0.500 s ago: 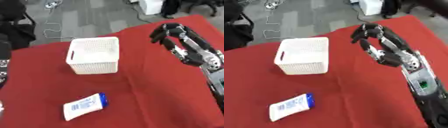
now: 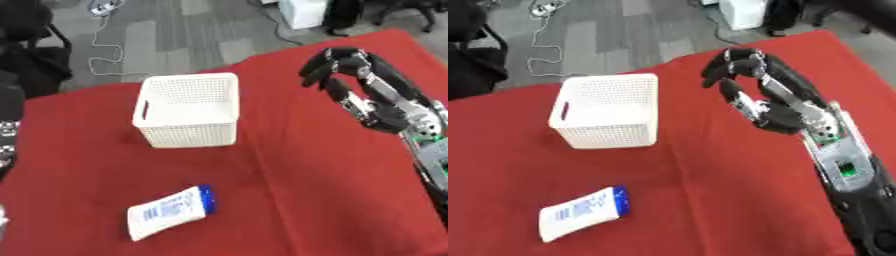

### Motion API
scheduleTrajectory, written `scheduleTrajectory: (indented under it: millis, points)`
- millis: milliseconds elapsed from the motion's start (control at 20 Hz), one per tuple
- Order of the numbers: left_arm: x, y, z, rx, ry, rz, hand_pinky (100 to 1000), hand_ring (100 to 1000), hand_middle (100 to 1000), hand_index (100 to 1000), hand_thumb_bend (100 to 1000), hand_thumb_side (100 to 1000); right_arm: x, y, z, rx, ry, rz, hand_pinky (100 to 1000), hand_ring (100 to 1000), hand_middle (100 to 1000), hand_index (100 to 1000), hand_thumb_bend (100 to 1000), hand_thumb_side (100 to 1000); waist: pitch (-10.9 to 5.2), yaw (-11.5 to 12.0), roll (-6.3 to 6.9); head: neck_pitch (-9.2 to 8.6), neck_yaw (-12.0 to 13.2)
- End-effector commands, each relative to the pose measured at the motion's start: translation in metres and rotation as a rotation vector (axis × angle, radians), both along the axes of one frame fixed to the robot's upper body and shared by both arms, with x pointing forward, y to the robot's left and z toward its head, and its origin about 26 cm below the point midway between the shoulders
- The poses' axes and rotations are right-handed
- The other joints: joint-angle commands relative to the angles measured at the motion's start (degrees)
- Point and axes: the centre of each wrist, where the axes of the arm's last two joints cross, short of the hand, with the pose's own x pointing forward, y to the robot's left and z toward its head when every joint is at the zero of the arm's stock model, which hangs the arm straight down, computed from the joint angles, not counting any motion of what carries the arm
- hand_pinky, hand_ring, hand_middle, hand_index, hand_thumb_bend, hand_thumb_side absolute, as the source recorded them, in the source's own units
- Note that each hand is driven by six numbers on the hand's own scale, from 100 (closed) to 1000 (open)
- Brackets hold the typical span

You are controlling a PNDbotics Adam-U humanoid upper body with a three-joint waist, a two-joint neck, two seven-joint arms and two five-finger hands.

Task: Pick up objects on the table and place them in the box.

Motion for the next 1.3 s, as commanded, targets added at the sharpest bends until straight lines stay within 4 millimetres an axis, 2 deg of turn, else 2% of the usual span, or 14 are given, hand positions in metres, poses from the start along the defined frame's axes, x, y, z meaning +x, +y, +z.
scheduleTrajectory:
  millis: [50, 200, 250, 550, 800, 1100, 1300]
  points:
    - [-0.002, 0.004, 0.008, 0.071, 0.011, -0.003, 611, 573, 663, 910, 416, 1000, -0.002, -0.001, 0.008, -0.013, -0.023, -0.001, 462, 635, 676, 686, 115, 997, -0.59, -0.12, -0.2, -0.25, -0.77]
    - [-0.001, 0.007, 0.012, 0.204, 0.087, -0.009, 624, 578, 670, 906, 393, 1000, -0.002, -0.002, 0.009, -0.016, -0.023, -0.003, 462, 635, 676, 686, 115, 998, -0.61, -0.23, 0.08, -0.25, -1.37]
    - [0.0, 0.008, 0.013, 0.262, 0.122, -0.007, 654, 598, 694, 892, 349, 1000, -0.002, -0.002, 0.009, -0.017, -0.023, -0.004, 462, 635, 676, 686, 115, 998, -0.64, -0.26, 0.19, -0.25, -1.51]
    - [0.003, 0.01, 0.023, 0.684, 0.385, -0.025, 682, 654, 730, 840, 270, 1000, -0.002, -0.003, 0.01, -0.024, -0.022, -0.004, 463, 636, 677, 685, 115, 998, -0.79, -0.46, 0.76, -0.25, -2.49]
    - [0.006, 0.004, 0.028, 0.953, 0.58, -0.105, 711, 701, 744, 812, 262, 1000, -0.002, -0.003, 0.011, -0.027, -0.019, -0.001, 462, 636, 677, 685, 114, 998, -0.93, -0.52, 1.0, -0.25, -2.73]
    - [0.011, -0.003, 0.031, 1.152, 0.747, -0.18, 742, 748, 773, 807, 276, 1000, -0.002, -0.003, 0.012, -0.026, -0.018, 0.003, 462, 636, 677, 685, 114, 998, -0.94, -0.71, 1.09, -0.25, -2.61]
    - [0.014, -0.005, 0.027, 1.21, 0.782, -0.193, 746, 759, 786, 820, 284, 1000, -0.001, -0.002, 0.012, -0.027, -0.019, 0.004, 462, 636, 677, 685, 114, 998, -0.84, -0.83, 1.15, -0.25, -2.26]
